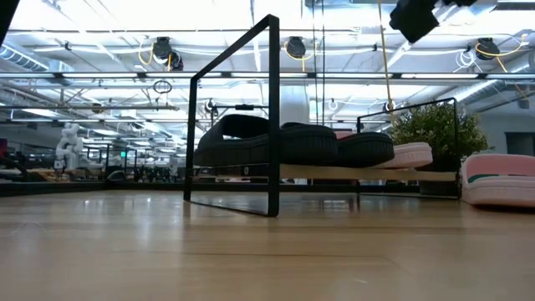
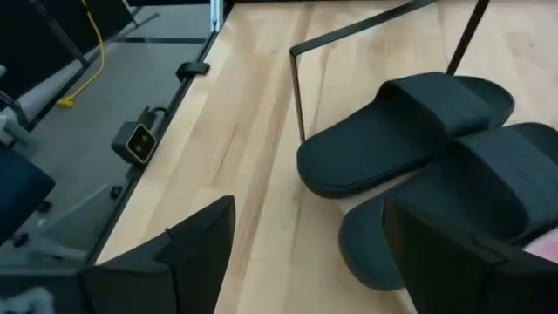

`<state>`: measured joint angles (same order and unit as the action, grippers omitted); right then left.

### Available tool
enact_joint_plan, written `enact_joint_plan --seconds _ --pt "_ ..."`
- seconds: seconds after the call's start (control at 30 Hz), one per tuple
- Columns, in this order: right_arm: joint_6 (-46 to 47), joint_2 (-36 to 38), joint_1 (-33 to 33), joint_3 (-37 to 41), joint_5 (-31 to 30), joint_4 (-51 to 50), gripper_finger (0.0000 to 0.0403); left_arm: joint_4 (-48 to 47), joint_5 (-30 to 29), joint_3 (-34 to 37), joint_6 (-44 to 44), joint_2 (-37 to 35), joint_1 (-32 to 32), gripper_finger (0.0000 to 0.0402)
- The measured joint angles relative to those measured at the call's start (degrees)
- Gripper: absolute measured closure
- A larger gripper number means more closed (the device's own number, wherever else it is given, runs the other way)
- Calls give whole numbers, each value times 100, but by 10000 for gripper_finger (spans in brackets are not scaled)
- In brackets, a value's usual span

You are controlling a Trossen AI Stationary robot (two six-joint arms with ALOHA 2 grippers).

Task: Pick and place slides into the shelf
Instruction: Put the pink slipper on the shelf

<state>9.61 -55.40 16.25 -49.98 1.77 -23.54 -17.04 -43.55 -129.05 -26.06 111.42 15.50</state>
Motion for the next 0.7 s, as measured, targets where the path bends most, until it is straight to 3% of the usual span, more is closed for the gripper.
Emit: enact_joint_plan --seconds 0.17,0.33,0.7 --pt "-28 43 310 0 169 -406 124 -190 4 0 24 0 71 355" --pt "-72 213 732 -2 496 -1644 124 -269 4 0 10 0 167 355" --pt "1156 328 1446 -2 -576 -4419 124 -356 2 0 10 0 361 355"
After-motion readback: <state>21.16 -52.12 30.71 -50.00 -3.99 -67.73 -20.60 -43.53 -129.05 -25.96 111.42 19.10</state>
